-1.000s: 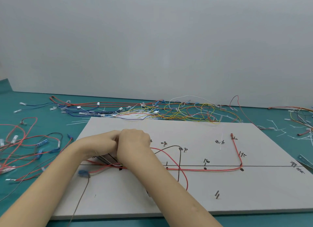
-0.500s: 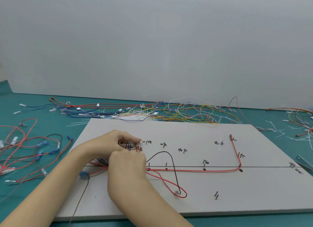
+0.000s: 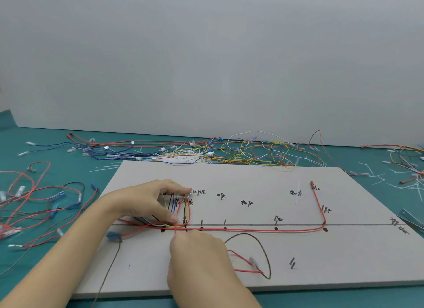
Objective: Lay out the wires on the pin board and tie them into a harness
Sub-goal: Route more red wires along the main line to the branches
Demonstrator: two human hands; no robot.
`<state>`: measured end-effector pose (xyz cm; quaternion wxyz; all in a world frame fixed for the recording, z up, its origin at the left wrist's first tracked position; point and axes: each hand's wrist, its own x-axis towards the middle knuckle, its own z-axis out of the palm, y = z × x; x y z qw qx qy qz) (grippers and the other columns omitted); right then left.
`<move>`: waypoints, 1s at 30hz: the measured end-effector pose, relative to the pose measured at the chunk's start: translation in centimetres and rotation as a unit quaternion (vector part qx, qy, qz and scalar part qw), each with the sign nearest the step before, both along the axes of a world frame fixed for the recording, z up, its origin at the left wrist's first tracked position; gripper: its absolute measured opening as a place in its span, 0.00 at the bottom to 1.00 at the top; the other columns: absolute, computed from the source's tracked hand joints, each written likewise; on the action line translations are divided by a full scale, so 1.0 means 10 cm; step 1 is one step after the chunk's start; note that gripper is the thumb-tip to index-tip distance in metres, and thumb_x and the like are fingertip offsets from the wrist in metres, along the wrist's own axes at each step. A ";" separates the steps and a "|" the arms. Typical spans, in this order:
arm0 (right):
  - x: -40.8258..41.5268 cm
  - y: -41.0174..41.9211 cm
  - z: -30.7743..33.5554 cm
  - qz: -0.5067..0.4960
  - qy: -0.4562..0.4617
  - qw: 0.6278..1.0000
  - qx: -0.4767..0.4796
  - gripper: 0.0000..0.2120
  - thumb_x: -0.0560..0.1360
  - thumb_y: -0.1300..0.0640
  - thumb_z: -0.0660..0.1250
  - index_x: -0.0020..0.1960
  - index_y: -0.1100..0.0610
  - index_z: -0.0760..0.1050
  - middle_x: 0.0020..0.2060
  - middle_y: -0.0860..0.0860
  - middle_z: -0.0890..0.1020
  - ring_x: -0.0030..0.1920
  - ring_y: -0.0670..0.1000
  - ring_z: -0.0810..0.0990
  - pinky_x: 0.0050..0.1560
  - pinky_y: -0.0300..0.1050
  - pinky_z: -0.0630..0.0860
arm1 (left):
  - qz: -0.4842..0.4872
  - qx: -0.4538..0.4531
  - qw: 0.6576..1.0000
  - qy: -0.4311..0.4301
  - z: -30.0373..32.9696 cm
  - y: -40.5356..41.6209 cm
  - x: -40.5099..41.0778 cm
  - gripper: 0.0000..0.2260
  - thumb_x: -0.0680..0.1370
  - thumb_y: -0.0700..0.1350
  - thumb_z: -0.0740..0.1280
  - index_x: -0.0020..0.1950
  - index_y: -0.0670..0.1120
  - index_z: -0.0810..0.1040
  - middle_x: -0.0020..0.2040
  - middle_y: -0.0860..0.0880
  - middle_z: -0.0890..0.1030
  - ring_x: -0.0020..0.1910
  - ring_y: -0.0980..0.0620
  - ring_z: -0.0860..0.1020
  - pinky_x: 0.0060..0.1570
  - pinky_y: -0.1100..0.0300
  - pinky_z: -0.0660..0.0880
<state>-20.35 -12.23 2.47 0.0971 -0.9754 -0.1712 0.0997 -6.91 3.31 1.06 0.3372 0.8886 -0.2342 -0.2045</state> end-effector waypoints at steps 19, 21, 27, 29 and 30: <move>0.16 -0.85 0.12 -0.134 0.165 0.950 0.228 0.07 0.75 0.58 0.56 0.46 0.52 0.72 0.27 0.51 0.81 0.22 0.46 0.73 0.33 0.38 0.70 | 0.049 -0.093 0.987 -0.122 0.19 -0.11 -0.12 0.17 0.61 0.58 0.80 0.48 0.66 0.83 0.48 0.63 0.81 0.46 0.65 0.74 0.44 0.73 0.69; 0.17 -0.90 0.08 -0.153 0.152 0.948 0.234 0.06 0.76 0.57 0.57 0.45 0.53 0.72 0.24 0.50 0.80 0.23 0.46 0.74 0.35 0.40 0.70 | 0.004 -0.107 0.991 -0.085 0.19 -0.22 -0.19 0.11 0.65 0.53 0.80 0.45 0.60 0.86 0.43 0.55 0.84 0.40 0.58 0.76 0.42 0.65 0.73; 0.26 -1.26 0.13 -0.229 0.086 0.944 0.222 0.06 0.76 0.55 0.62 0.43 0.53 0.76 0.25 0.48 0.81 0.26 0.45 0.73 0.32 0.40 0.69 | -0.003 -0.072 0.996 -0.053 0.06 -0.46 -0.32 0.05 0.67 0.52 0.79 0.41 0.58 0.86 0.40 0.45 0.84 0.40 0.41 0.78 0.41 0.50 0.75; 0.28 -1.35 0.17 -0.238 0.077 0.937 0.243 0.06 0.76 0.55 0.65 0.41 0.54 0.78 0.24 0.48 0.80 0.26 0.45 0.71 0.33 0.40 0.68 | 0.000 -0.061 0.996 -0.057 0.04 -0.51 -0.34 0.04 0.68 0.52 0.78 0.40 0.59 0.86 0.40 0.43 0.83 0.38 0.42 0.77 0.37 0.54 0.73; 0.28 -1.38 0.17 -0.242 0.073 0.934 0.250 0.06 0.75 0.55 0.66 0.41 0.54 0.78 0.23 0.48 0.79 0.26 0.45 0.71 0.34 0.40 0.68 | 0.002 -0.055 0.997 -0.061 0.03 -0.54 -0.35 0.04 0.68 0.52 0.78 0.40 0.59 0.86 0.40 0.43 0.83 0.36 0.45 0.75 0.37 0.56 0.71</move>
